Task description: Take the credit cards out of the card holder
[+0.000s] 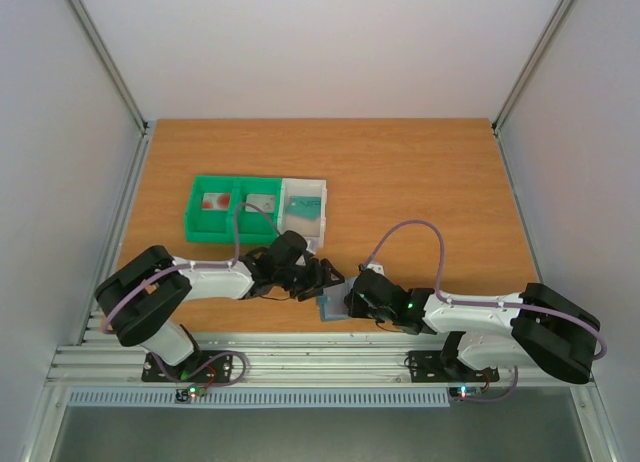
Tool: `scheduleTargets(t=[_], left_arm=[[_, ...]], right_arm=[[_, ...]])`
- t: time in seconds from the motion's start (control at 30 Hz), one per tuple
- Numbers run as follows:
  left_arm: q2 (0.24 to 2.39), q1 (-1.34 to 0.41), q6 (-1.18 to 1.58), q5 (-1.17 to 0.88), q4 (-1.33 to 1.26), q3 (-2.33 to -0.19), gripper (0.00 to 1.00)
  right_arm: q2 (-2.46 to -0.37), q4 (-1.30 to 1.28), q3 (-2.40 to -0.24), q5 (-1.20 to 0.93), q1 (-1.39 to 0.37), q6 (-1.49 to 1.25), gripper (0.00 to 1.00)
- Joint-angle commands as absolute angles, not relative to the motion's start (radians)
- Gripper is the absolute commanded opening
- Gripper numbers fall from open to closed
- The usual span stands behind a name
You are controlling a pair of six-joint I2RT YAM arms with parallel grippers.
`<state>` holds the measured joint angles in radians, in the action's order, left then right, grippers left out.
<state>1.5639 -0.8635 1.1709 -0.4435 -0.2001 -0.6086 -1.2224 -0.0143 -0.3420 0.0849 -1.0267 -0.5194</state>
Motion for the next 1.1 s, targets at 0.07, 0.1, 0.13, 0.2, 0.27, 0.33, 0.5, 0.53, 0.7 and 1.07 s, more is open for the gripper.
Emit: scheduleTargets(t=[0.07, 0.1, 0.13, 0.2, 0.27, 0.33, 0.5, 0.53, 0.7, 1.07], left_arm=[[1.585, -0.878, 1.178, -0.472, -0.320, -0.647, 0.71], [1.584, -0.879, 1.179, -0.474, -0.323, -0.648, 0.71], [1.582, -0.882, 1.181, -0.475, -0.325, -0.647, 0.71], [1.576, -0.884, 1.183, -0.474, -0.322, -0.649, 0.71], [1.566, -0.885, 1.183, -0.471, -0.317, -0.647, 0.71], [1.558, -0.885, 1.183, -0.468, -0.314, -0.641, 0.70], [1.549, -0.885, 1.183, -0.462, -0.311, -0.632, 0.68], [1.549, -0.885, 1.183, -0.462, -0.312, -0.631, 0.67], [1.555, -0.886, 1.187, -0.466, -0.326, -0.631, 0.66], [1.559, -0.886, 1.189, -0.468, -0.330, -0.632, 0.66]], right_arm=[[-1.252, -0.057, -0.318, 0.088, -1.032, -0.524, 0.13], [-1.251, -0.057, -0.318, 0.089, -1.031, -0.524, 0.14], [-1.249, -0.058, -0.318, 0.091, -1.032, -0.525, 0.14], [-1.238, -0.069, -0.320, 0.098, -1.032, -0.523, 0.17], [-1.216, -0.092, -0.329, 0.109, -1.032, -0.514, 0.19], [-1.182, -0.126, -0.348, 0.117, -1.032, -0.505, 0.20], [-1.109, -0.149, -0.356, 0.090, -1.032, -0.488, 0.28], [-1.098, -0.148, -0.356, 0.083, -1.032, -0.485, 0.30], [-1.059, -0.154, -0.363, 0.061, -1.035, -0.476, 0.44], [-1.114, -0.178, -0.421, 0.094, -1.088, -0.477, 0.66]])
